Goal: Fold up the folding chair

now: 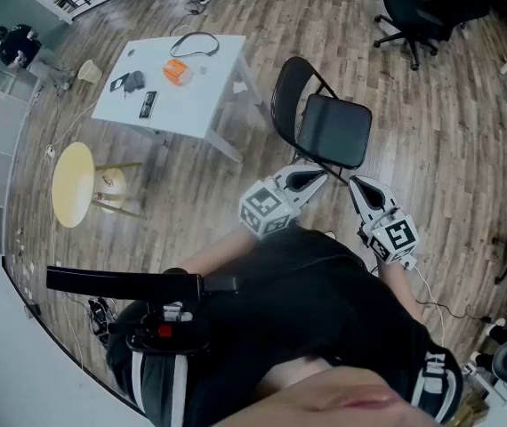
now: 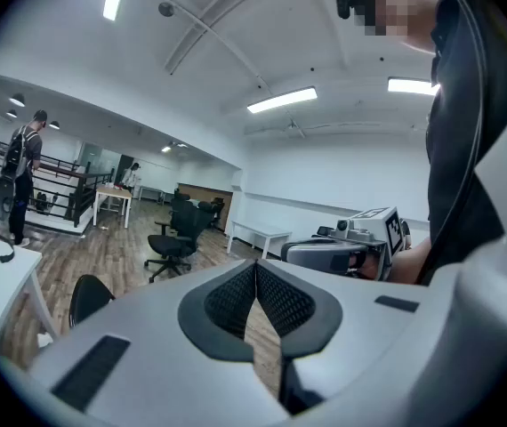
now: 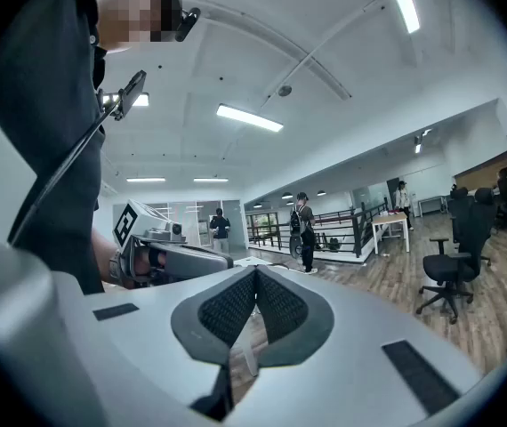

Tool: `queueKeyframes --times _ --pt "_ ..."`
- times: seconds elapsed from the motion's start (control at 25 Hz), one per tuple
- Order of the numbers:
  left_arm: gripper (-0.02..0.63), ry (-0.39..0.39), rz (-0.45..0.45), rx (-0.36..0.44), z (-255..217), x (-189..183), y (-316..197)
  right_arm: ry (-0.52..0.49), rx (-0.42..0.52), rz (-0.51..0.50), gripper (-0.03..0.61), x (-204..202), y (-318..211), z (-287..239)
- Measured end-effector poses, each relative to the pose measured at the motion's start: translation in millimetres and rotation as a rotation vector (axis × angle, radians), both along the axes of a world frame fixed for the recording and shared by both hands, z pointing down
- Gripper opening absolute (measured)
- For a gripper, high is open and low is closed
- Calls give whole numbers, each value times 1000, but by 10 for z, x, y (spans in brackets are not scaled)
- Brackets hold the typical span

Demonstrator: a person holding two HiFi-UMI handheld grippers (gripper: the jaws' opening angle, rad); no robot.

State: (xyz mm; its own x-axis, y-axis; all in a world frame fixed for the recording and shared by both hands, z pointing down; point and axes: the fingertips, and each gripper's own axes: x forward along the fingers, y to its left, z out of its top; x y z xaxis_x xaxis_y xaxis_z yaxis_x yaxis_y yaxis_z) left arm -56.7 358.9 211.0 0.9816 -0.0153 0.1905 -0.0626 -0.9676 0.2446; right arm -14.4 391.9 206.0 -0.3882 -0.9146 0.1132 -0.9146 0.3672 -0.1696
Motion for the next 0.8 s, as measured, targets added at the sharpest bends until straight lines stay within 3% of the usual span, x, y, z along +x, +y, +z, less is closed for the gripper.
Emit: queueKeyframes --times 0.32,0.8 --pt "6 -1 -45 -9 8 -88 -79 -4 -24 -17 11 -27 -50 91" --pt "6 -1 17 -5 -23 -308 -176 -32 7 40 11 -212 -66 -37"
